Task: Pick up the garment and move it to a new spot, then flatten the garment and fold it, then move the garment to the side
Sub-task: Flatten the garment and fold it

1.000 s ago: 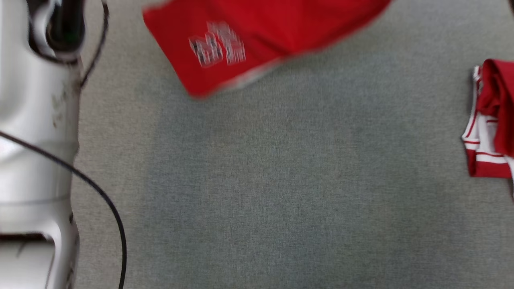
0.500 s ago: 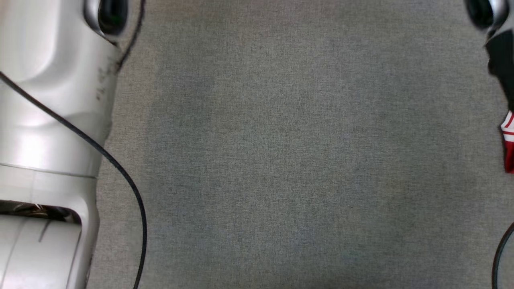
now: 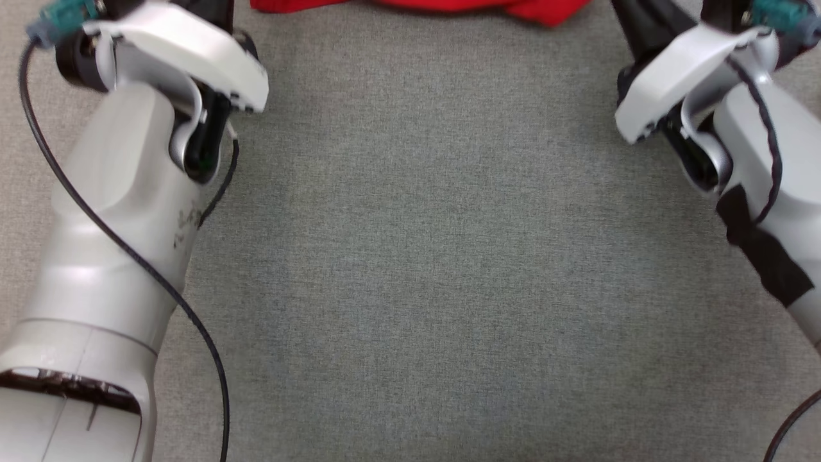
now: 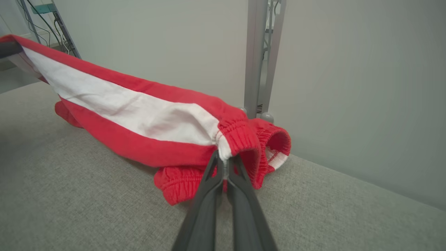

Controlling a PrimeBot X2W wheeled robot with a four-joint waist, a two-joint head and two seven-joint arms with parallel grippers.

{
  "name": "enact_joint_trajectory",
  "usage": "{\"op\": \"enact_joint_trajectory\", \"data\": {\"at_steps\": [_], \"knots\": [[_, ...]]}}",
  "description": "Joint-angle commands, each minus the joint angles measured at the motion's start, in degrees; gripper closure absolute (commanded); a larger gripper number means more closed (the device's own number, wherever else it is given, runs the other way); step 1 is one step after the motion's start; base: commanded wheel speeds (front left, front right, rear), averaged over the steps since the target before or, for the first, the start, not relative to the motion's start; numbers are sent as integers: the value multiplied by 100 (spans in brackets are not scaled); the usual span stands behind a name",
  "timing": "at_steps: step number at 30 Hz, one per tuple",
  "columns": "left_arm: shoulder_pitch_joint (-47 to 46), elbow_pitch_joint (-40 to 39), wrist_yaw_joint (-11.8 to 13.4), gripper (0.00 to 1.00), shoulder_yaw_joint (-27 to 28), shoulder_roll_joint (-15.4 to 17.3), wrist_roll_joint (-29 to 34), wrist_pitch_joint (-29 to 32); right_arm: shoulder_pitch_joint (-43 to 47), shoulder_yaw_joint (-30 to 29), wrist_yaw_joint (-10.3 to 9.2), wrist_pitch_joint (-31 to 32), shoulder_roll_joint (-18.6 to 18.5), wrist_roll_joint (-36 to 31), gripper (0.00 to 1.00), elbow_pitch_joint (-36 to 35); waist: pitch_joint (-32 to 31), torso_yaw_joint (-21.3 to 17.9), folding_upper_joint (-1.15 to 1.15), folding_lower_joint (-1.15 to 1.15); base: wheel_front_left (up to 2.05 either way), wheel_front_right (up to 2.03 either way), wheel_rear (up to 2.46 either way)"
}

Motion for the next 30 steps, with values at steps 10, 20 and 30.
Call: {"op": "enact_joint_trajectory", "data": {"at_steps": [10,20,30], "knots": [[856,229,-16,100,-579,261,-379,-39,908,875,-2,-35,-244,891,100,-271,-555,-17,0,0,0,0,0],[1514,303,-17,100,-1161,423,-557,-48,1529,1534,-2,90,-358,1579,100,-436,-1220,70,0,0,0,0,0],[1953,175,-16,100,-1974,849,-226,-53,1864,2307,-2,934,-609,2464,100,-564,-1716,154,0,0,0,0,0]]}}
